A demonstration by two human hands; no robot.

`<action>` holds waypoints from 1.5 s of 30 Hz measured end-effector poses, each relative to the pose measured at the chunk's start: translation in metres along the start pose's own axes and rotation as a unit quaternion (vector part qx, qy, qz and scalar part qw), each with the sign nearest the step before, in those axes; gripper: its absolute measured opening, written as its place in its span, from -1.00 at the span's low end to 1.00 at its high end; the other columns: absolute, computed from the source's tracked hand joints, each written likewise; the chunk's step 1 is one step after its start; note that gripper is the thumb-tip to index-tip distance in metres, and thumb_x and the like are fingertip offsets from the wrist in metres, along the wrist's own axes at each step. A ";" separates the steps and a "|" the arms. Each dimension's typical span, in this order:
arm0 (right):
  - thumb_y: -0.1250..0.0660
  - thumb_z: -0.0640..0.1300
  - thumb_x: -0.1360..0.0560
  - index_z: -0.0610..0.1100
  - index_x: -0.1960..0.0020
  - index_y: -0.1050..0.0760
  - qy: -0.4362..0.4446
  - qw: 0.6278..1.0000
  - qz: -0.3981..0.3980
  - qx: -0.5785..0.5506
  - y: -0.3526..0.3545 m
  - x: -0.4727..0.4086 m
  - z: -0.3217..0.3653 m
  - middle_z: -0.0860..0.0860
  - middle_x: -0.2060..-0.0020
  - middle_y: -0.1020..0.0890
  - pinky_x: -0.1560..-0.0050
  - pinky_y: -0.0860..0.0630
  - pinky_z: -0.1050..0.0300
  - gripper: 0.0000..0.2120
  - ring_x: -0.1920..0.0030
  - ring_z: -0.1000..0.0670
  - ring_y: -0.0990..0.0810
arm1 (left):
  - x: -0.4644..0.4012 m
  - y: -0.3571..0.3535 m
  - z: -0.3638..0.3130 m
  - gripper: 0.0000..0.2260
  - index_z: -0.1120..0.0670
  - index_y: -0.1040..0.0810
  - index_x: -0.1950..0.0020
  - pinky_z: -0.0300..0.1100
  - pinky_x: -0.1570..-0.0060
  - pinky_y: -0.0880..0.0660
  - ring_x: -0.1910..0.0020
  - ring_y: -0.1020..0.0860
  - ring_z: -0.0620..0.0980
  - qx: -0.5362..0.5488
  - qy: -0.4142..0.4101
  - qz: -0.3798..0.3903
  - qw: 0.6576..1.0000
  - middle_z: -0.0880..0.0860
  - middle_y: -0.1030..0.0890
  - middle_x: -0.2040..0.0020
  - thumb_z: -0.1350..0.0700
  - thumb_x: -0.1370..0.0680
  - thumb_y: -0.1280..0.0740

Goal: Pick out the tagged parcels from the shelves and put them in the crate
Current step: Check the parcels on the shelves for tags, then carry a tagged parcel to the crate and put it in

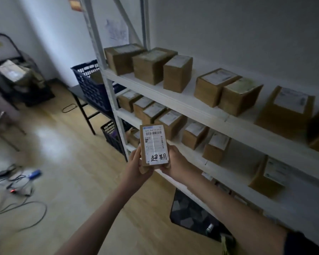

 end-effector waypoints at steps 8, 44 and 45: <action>-0.47 -0.11 -0.45 0.01 -0.52 -0.26 0.089 0.993 0.081 0.001 -0.077 -0.097 0.081 -0.06 -0.36 -0.42 -0.16 -0.59 -0.10 -0.30 -0.22 -0.11 -0.56 | -0.016 0.096 0.084 -0.20 0.05 -0.22 -0.60 -0.27 -0.12 -0.57 -0.30 -0.45 -0.21 -0.033 0.088 -0.086 0.992 -0.06 -0.39 -0.33 0.20 -0.45 -0.53; -0.52 -0.06 -0.46 0.09 -0.51 -0.27 0.045 0.996 0.023 -0.066 -0.268 -0.730 0.335 0.06 -0.29 -0.41 -0.10 -0.52 0.21 -0.29 -0.22 0.03 -0.56 | -0.516 0.503 0.443 -0.17 -0.21 -0.18 -0.58 -0.18 -0.24 -0.53 -0.34 -0.38 -0.30 -0.060 0.034 -0.047 0.997 -0.22 -0.38 -0.35 0.11 -0.43 -0.54; -0.53 -0.05 -0.46 0.09 -0.52 -0.27 0.041 0.996 0.014 -0.071 -0.264 -0.750 0.336 0.05 -0.29 -0.42 -0.13 -0.52 0.20 -0.28 -0.23 0.02 -0.56 | -0.541 0.509 0.447 -0.15 -0.21 -0.16 -0.58 -0.20 -0.24 -0.53 -0.31 -0.39 -0.31 -0.064 0.029 -0.038 0.997 -0.21 -0.38 -0.34 0.09 -0.42 -0.55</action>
Point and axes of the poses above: each hand's wrist, its own x-axis away from the middle knuckle, its own y-axis out of the back of the hand, z = x × y, the point moved 6 cm from there along -x, towards the middle knuckle
